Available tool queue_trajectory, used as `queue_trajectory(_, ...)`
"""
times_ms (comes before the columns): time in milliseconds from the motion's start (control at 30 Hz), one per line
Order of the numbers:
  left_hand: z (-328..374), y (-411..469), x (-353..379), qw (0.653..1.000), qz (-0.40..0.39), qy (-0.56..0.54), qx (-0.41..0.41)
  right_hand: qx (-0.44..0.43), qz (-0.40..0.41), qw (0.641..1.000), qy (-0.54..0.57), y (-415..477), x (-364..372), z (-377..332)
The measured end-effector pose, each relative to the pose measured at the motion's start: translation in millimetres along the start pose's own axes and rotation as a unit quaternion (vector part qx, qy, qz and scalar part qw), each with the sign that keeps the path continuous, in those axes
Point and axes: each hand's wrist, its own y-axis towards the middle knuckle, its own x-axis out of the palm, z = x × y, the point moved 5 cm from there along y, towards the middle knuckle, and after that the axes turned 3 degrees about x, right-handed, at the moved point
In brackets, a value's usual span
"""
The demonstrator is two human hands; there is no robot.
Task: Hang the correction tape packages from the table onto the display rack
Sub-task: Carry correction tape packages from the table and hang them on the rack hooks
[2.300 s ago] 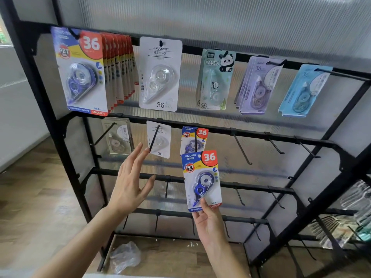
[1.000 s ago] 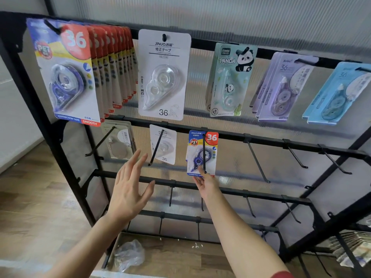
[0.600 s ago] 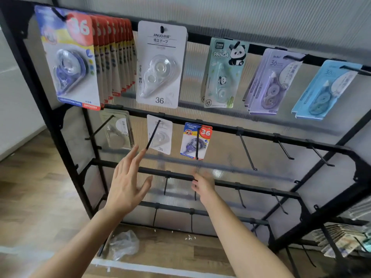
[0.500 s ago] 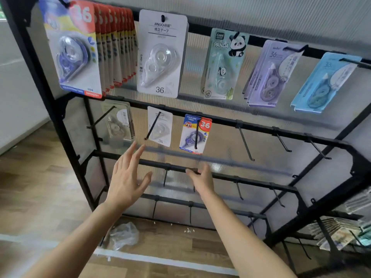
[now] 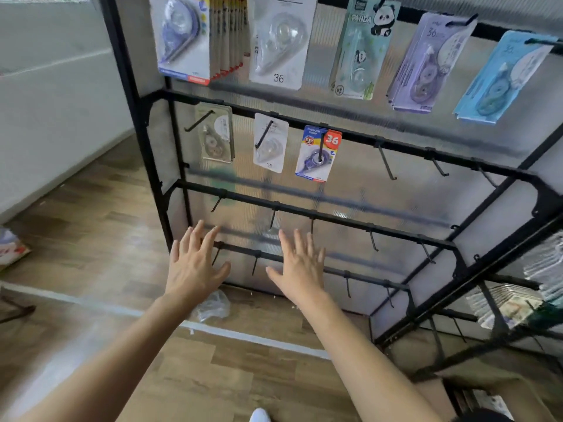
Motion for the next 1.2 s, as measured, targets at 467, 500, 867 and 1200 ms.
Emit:
queue_trajectory(467,-120,-242,-95,0.978,-0.044,0.062,-0.193,-0.108,-0.107,0.988,-0.007,-165,51,-168)
queue_trajectory(500,-127,-256,-104,0.974,-0.036,0.064,-0.214,-0.128,-0.111,0.985,-0.016,-171,54,-182)
queue_trajectory(867,-179,-474,-174,0.884,0.041,0.096,-0.456,-0.295,-0.168,0.938,-0.073,-270,85,-315)
queue_trajectory(1200,-220,-657,-239,0.788,0.111,0.100,-0.598,-0.476,-0.179,0.856,-0.092,-420,110,-473)
